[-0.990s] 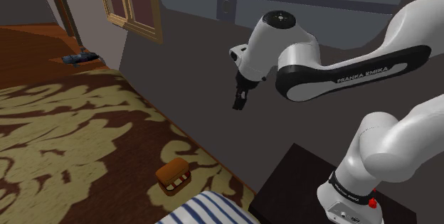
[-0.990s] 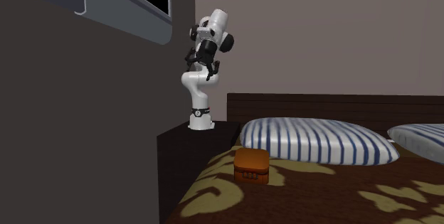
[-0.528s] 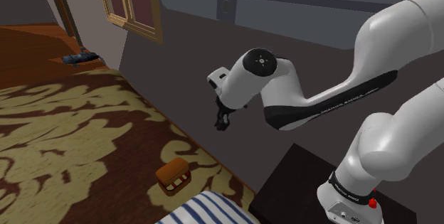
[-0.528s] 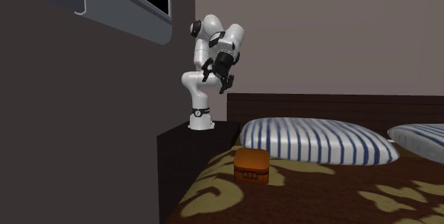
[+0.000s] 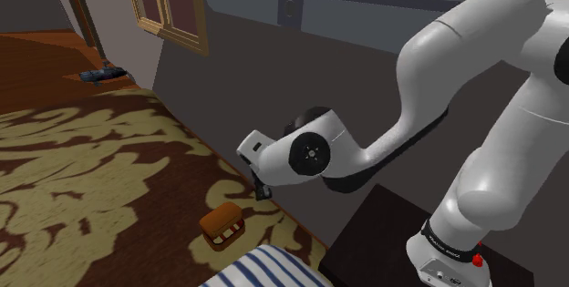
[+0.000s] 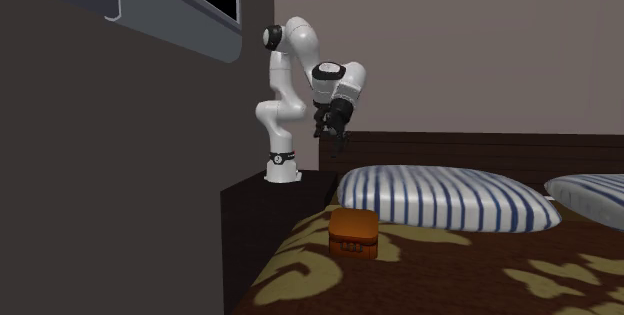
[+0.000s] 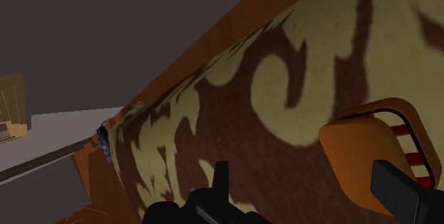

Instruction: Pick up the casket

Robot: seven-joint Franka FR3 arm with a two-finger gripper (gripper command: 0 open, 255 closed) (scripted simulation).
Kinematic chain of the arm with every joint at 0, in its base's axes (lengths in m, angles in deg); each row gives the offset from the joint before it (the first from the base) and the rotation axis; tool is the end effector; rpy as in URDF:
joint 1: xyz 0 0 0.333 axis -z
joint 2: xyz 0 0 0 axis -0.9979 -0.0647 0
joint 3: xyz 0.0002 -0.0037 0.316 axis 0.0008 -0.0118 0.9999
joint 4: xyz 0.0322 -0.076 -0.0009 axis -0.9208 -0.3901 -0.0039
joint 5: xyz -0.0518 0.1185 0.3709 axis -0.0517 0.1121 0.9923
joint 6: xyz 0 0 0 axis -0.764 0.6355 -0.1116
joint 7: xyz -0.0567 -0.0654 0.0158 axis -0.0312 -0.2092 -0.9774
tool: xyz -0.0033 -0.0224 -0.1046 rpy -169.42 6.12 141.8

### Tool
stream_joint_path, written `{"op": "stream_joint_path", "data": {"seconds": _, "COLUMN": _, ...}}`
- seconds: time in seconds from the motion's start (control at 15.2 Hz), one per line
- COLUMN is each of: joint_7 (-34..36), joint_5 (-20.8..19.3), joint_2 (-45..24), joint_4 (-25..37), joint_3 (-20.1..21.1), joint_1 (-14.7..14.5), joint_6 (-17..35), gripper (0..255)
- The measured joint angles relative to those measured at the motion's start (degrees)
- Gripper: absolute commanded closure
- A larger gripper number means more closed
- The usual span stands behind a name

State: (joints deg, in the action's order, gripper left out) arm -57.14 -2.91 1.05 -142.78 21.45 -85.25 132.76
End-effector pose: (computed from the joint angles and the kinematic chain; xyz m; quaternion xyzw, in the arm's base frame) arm 0.3931 0.3245 0.3397 0.8066 0.4602 0.2455 0.2782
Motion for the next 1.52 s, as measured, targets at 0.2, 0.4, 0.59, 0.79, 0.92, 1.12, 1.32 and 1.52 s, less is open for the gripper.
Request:
{"op": "stream_joint_path", "data": {"seconds": 0.2, "joint_7": 5.62, "joint_5": -11.46, "joint_2": -7.43, "joint_4": 2.90, "joint_3": 1.05, "joint_1": -2.00, "joint_6": -4.00, "gripper": 0}}
{"op": "stream_joint_path", "data": {"seconds": 0.4, "joint_7": 10.41, "joint_5": -22.04, "joint_2": -15.42, "joint_4": 5.69, "joint_3": 0.81, "joint_1": -5.84, "joint_6": -9.12, "gripper": 0}}
{"op": "stream_joint_path", "data": {"seconds": 0.59, "joint_7": 12.94, "joint_5": -30.94, "joint_2": -23.01, "joint_4": 8.75, "joint_3": -0.64, "joint_1": -10.01, "joint_6": -13.79, "gripper": 0}}
{"op": "stream_joint_path", "data": {"seconds": 0.79, "joint_7": 13.65, "joint_5": -38.54, "joint_2": -29.97, "joint_4": 12.19, "joint_3": -2.66, "joint_1": -14.15, "joint_6": -17.69, "gripper": 0}}
{"op": "stream_joint_path", "data": {"seconds": 0.92, "joint_7": 13.98, "joint_5": -41.48, "joint_2": -32.79, "joint_4": 13.47, "joint_3": -3.51, "joint_1": -16.04, "joint_6": -19.34, "gripper": 0}}
{"op": "stream_joint_path", "data": {"seconds": 1.12, "joint_7": 15.20, "joint_5": -43.84, "joint_2": -35.38, "joint_4": 14.48, "joint_3": -4.61, "joint_1": -17.09, "joint_6": -20.50, "gripper": 0}}
{"op": "stream_joint_path", "data": {"seconds": 1.32, "joint_7": 16.62, "joint_5": -45.91, "joint_2": -37.16, "joint_4": 15.62, "joint_3": -5.58, "joint_1": -17.44, "joint_6": -21.64, "gripper": 0}}
{"op": "stream_joint_path", "data": {"seconds": 1.52, "joint_7": 17.67, "joint_5": -47.11, "joint_2": -38.37, "joint_4": 16.29, "joint_3": -5.64, "joint_1": -17.84, "joint_6": -24.15, "gripper": 255}}
